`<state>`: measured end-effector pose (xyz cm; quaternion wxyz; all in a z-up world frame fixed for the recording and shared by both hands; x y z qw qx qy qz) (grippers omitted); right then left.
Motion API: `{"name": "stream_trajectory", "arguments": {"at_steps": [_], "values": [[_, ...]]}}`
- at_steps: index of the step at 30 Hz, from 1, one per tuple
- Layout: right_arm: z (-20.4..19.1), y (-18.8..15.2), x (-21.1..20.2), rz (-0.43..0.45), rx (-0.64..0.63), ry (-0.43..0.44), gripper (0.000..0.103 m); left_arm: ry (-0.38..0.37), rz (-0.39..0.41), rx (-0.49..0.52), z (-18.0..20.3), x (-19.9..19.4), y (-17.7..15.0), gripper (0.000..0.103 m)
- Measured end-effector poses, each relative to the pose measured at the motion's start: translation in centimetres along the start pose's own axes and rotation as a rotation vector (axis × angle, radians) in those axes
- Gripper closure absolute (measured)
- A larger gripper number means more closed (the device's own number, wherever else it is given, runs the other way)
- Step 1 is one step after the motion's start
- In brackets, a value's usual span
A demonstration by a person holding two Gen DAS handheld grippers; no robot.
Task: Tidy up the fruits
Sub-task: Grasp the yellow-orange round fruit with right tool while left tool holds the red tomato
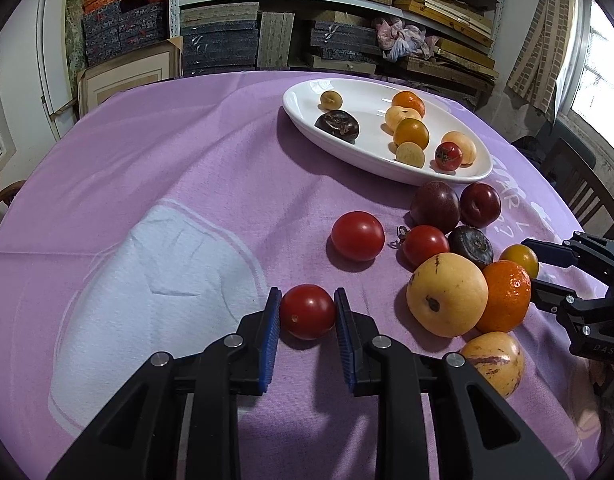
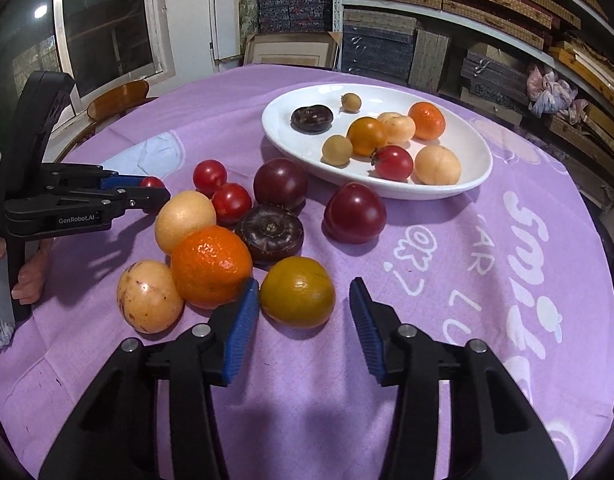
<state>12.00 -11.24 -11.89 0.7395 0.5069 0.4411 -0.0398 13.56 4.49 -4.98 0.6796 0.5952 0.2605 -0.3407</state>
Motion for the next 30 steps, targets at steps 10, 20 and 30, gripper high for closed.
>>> {"name": "stream_trajectory", "arguments": {"at_steps": [10, 20, 30], "values": [[-0.5, -0.1, 0.9, -0.035, 0.004, 0.012, 0.064, 0.012, 0.001, 0.01, 0.1, 0.1, -0.1, 0.076], [-0.5, -0.1, 0.9, -0.028, 0.004, -0.003, 0.064, 0.067, 0.045, 0.04, 0.4, -0.6, 0.2, 0.076], [1.2, -0.5, -0.3, 0.008, 0.063, -0.035, 0.064, 0.1, 0.112, 0.069, 0.9, -1.7, 0.6, 0.076]]}}
Point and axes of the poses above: each gripper's, at about its wrist camera, not at the fingertips, and x roughly the way its jaws point, z to its right, y to its top, the point moved 8 cm from there along x, roughly the way its jaws point, and after that the axes turned 7 degrees about -x, right-handed, at the moved point
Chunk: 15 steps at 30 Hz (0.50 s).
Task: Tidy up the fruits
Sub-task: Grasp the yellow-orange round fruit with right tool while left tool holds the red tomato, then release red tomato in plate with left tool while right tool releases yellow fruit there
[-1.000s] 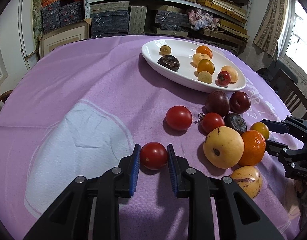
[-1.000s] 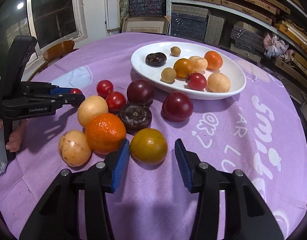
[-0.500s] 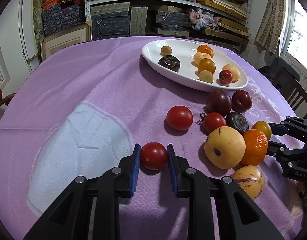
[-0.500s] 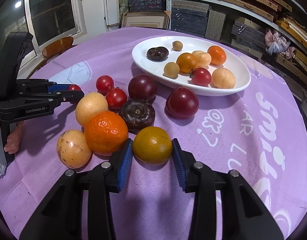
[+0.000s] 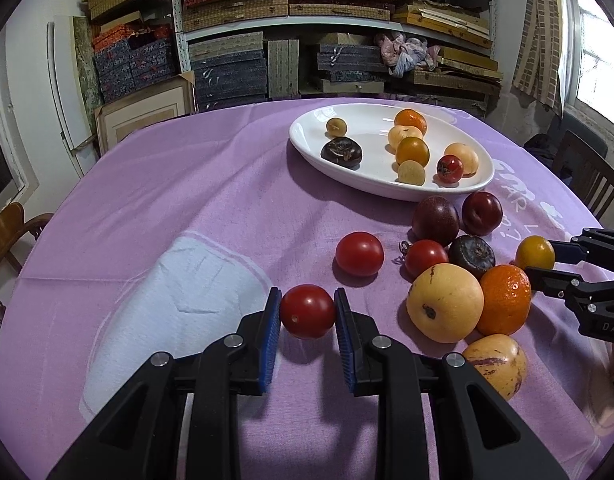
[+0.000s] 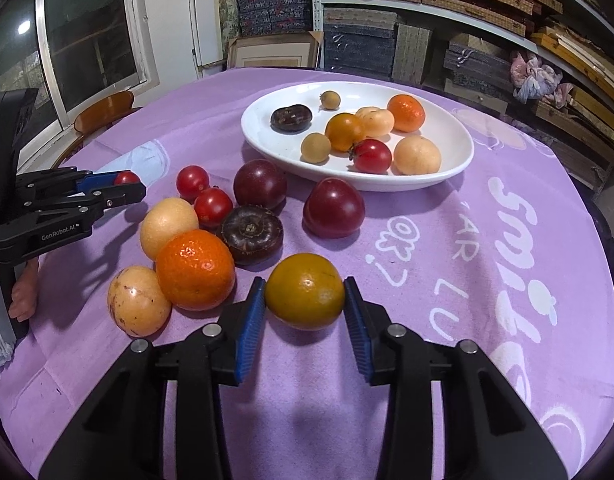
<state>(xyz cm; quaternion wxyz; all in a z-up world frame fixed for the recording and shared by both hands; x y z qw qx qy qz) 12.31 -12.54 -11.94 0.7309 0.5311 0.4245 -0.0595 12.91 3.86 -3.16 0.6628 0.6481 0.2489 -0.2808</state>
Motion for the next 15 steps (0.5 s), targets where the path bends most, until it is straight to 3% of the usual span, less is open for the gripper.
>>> {"name": "stream_trajectory", "arguments": {"at_steps": [9, 15], "values": [[1.7, 1.7, -3.7, 0.147, 0.062, -0.036, 0.064, 0.033, 0.033, 0.014, 0.1, -0.4, 0.6, 0.076], [4.4, 5.5, -4.9, 0.187, 0.098, -0.075, 0.064, -0.007, 0.024, 0.003, 0.6, 0.1, 4.7, 0.076]]}}
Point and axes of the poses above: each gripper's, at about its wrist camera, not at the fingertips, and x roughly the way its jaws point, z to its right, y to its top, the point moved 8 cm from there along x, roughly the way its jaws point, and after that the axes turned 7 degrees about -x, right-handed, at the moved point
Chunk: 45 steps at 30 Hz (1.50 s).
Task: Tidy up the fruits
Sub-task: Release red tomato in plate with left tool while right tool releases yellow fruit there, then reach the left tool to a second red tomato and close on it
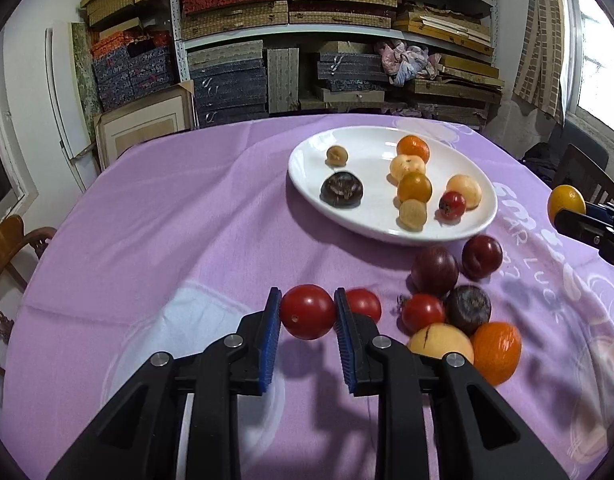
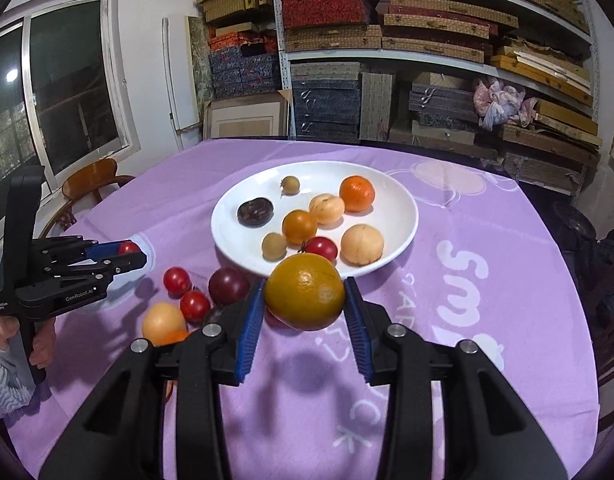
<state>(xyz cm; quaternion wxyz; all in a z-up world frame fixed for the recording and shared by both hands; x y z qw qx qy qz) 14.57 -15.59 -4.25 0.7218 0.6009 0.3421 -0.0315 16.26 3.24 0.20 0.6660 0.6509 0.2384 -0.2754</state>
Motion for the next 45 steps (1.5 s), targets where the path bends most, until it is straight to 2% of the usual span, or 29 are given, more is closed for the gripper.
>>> {"name": "stream_trajectory", "arguments": {"at_steps": [6, 8, 14, 15, 16, 18, 20, 23, 25, 27, 29, 32, 33, 38, 45], "values": [[2.6, 4.4, 4.7, -0.048, 0.061, -0.043, 0.064, -0.074, -0.023, -0.048, 2.8, 2.7, 5.8, 0.076], [3.5, 5.1, 6.5, -0.063, 0.099, -0.042, 0.064, -0.079, -0.043, -0.048, 4.0, 4.2, 6.5, 0.076], [4.1, 5.5, 11.4, -0.137, 0.093, -0.066, 0.064, -0.084, -0.119, -0.062, 6.0, 8.7, 6.4, 0.076], [4.2, 5.5, 11.8, -0.141, 0.096, -0.061, 0.061, -0.081, -0.13, -0.068, 5.9, 9.1, 6.2, 0.076], [4.2, 5.3, 12.0, -0.136, 0.1, -0.058, 0.05, -0.087, -0.136, -0.078, 5.9, 9.4, 6.1, 0.075], [4.5, 5.4, 11.3, -0.099, 0.109, -0.07, 0.041, -0.102, -0.134, -0.089, 5.6, 9.2, 6.1, 0.064], [4.5, 5.3, 10.3, -0.07, 0.119, -0.058, 0.038, -0.094, -0.109, -0.084, 5.2, 8.4, 6.2, 0.051], [4.4, 4.6, 7.5, -0.028, 0.124, -0.048, 0.031, -0.1, -0.089, -0.085, 4.1, 6.7, 5.9, 0.045], [4.2, 3.7, 5.2, 0.004, 0.136, -0.044, 0.014, -0.088, -0.076, -0.094, 2.9, 5.4, 5.2, 0.043], [4.1, 2.3, 2.9, 0.038, 0.155, -0.052, 0.007, -0.062, -0.064, -0.106, 1.3, 4.0, 3.9, 0.039], [4.0, 0.6, 1.2, 0.069, 0.185, -0.04, 0.006, -0.036, -0.061, -0.134, -0.1, 3.0, 2.4, 0.03], [4.4, -2.0, -0.3, 0.108, 0.243, -0.034, 0.004, -0.056, -0.099, -0.162, -1.1, 2.2, 0.1, 0.03], [4.6, -2.6, -0.1, 0.095, 0.254, -0.032, 0.004, -0.062, -0.107, -0.164, -1.1, 2.1, -0.4, 0.03], [5.8, -3.2, -0.5, 0.097, 0.303, -0.022, 0.004, -0.05, -0.08, -0.145, -0.7, 2.1, -1.4, 0.03], [4.7, -3.0, 0.1, 0.079, 0.225, -0.038, 0.004, -0.041, -0.086, -0.066, 1.0, 3.4, -2.0, 0.03]]}}
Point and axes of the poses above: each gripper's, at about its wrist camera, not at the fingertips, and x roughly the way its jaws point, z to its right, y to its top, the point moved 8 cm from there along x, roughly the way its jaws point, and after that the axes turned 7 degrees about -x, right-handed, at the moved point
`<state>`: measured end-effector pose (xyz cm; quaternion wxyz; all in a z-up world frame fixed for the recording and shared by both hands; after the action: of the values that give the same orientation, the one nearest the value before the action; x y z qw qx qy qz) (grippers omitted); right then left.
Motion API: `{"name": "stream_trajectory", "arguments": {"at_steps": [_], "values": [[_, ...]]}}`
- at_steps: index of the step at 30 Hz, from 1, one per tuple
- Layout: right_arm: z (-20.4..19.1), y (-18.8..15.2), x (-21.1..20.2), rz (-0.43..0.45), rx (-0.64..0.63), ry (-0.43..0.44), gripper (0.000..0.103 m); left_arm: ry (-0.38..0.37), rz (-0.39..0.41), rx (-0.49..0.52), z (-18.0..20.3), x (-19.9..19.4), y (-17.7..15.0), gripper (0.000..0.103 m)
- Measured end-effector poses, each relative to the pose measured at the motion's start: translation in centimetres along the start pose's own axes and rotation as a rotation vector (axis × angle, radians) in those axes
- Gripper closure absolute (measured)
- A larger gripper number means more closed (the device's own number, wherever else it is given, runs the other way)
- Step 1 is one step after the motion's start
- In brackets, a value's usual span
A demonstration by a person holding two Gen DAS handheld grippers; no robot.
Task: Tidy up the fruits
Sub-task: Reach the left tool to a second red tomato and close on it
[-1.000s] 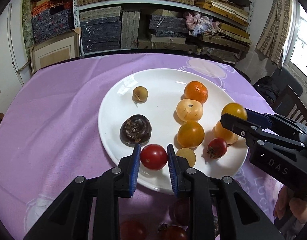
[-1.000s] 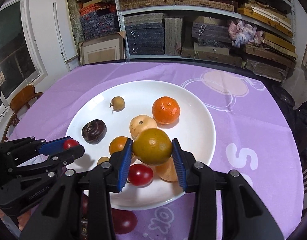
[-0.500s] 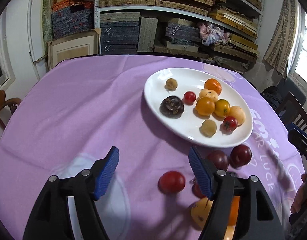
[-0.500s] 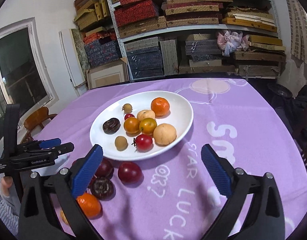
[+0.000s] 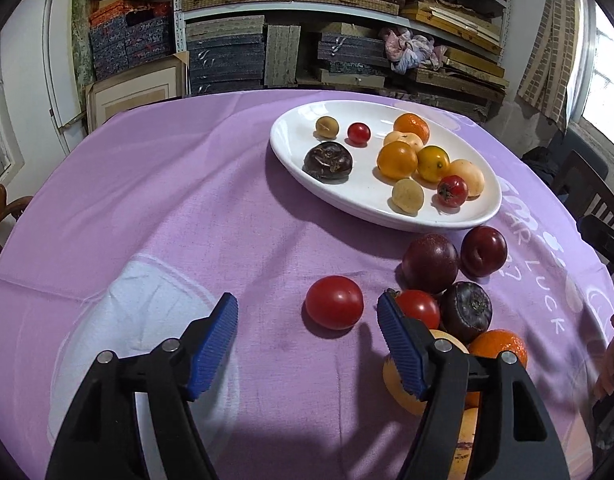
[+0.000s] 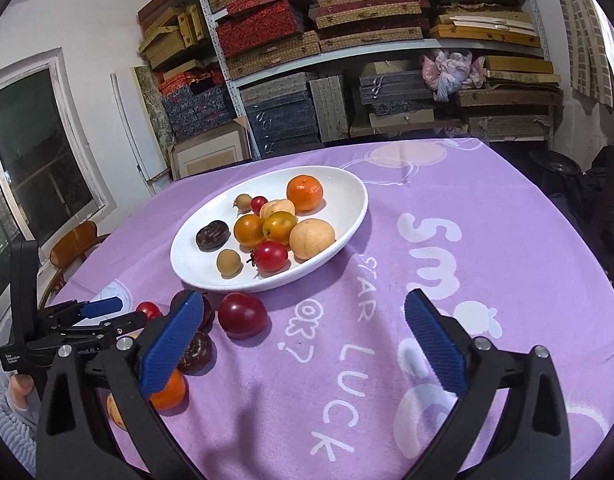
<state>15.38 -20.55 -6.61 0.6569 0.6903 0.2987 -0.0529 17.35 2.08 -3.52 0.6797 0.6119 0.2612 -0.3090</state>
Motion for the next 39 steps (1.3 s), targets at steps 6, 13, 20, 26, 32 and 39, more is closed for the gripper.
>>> {"name": "stream_trajectory", "arguments": {"at_steps": [6, 13, 20, 26, 32, 39], "values": [[-1.1, 0.0, 0.3, -0.007, -0.057, -0.012, 0.004, 0.036, -0.021, -0.023, -0.5, 1.2, 0.2, 0.03], [-1.1, -0.1, 0.4, -0.008, -0.047, -0.009, 0.004, 0.038, -0.036, -0.088, -2.7, 1.2, 0.3, 0.029], [-1.4, -0.3, 0.7, -0.024, -0.094, -0.02, 0.004, 0.008, -0.038, -0.036, -2.0, 1.5, 0.2, 0.054], [-1.8, -0.4, 0.9, -0.029, -0.115, -0.023, 0.004, -0.017, -0.032, -0.023, -1.5, 1.4, 0.1, 0.06], [-2.6, -0.7, 1.1, -0.046, -0.155, -0.023, 0.004, -0.057, -0.044, 0.01, -0.4, 1.5, -0.1, 0.07], [-4.3, -1.1, 1.9, -0.066, -0.213, -0.008, 0.004, -0.035, -0.035, 0.0, -0.6, 1.6, 0.1, 0.071]]}}
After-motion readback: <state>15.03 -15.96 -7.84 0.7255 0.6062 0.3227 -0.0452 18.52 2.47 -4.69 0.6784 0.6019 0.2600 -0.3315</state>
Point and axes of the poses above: each gripper's, at about its wrist camera, not at the fingertips, and x roughly the way its jaws point, z to its right, y to its top, the point moved 8 cm from there along x, roughly the way its jaws point, and after that the axes turned 7 degrees about -x, right-handed, at the moved point
